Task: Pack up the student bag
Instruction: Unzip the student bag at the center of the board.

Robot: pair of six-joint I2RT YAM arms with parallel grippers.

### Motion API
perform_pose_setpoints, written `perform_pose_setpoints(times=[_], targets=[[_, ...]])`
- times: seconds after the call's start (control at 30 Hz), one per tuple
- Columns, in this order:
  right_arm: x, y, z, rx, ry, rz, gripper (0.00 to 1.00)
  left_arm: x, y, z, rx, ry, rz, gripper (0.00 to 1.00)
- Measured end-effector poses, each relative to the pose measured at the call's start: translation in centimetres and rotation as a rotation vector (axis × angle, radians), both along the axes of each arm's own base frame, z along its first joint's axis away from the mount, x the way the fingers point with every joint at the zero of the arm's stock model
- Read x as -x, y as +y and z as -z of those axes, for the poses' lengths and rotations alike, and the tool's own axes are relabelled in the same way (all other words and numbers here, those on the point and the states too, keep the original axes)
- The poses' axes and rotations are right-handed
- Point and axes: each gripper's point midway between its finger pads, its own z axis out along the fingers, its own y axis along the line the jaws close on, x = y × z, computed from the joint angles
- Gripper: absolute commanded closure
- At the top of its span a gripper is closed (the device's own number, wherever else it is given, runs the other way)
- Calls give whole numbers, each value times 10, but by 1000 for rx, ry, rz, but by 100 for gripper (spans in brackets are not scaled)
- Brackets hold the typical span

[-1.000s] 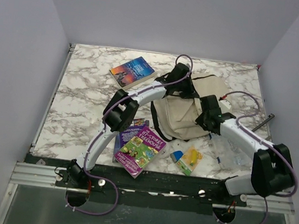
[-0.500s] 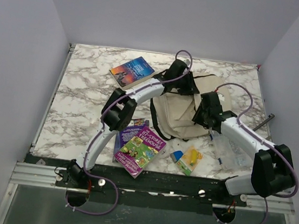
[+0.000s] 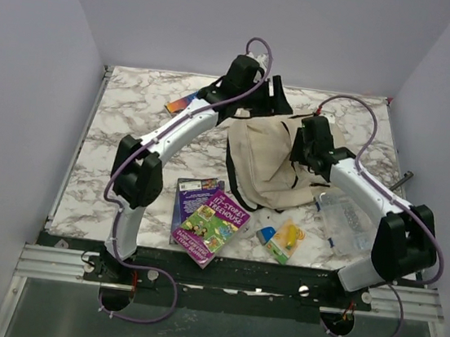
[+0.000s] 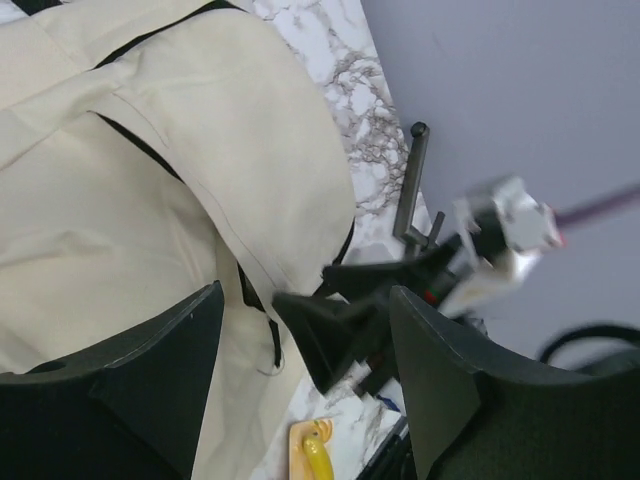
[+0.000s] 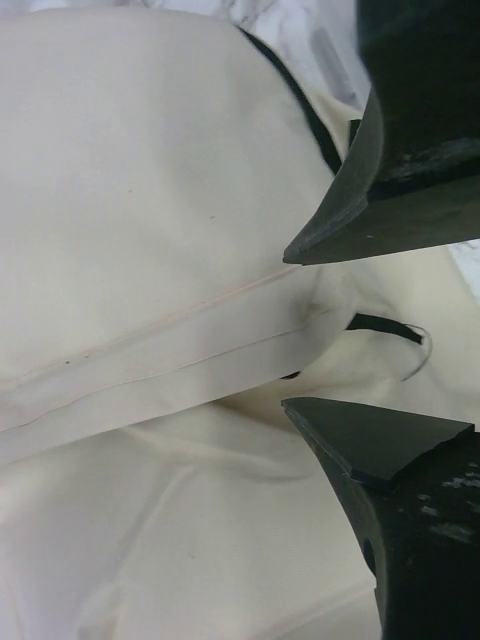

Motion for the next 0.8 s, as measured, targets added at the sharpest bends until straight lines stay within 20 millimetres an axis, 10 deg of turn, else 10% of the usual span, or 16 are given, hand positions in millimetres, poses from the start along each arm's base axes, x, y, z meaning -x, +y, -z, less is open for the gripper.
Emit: perform_pose_setpoints(times=[0.23, 0.53, 0.8], targets=[[-23, 16, 18, 29, 36, -91, 44, 48, 46, -10, -32, 22, 1, 22], [-48, 6, 45, 55, 84, -21, 80, 104, 50, 64, -133, 183, 121, 27], [-51, -38, 61, -185, 98, 60, 99, 112, 35, 114, -130, 342, 147, 28]])
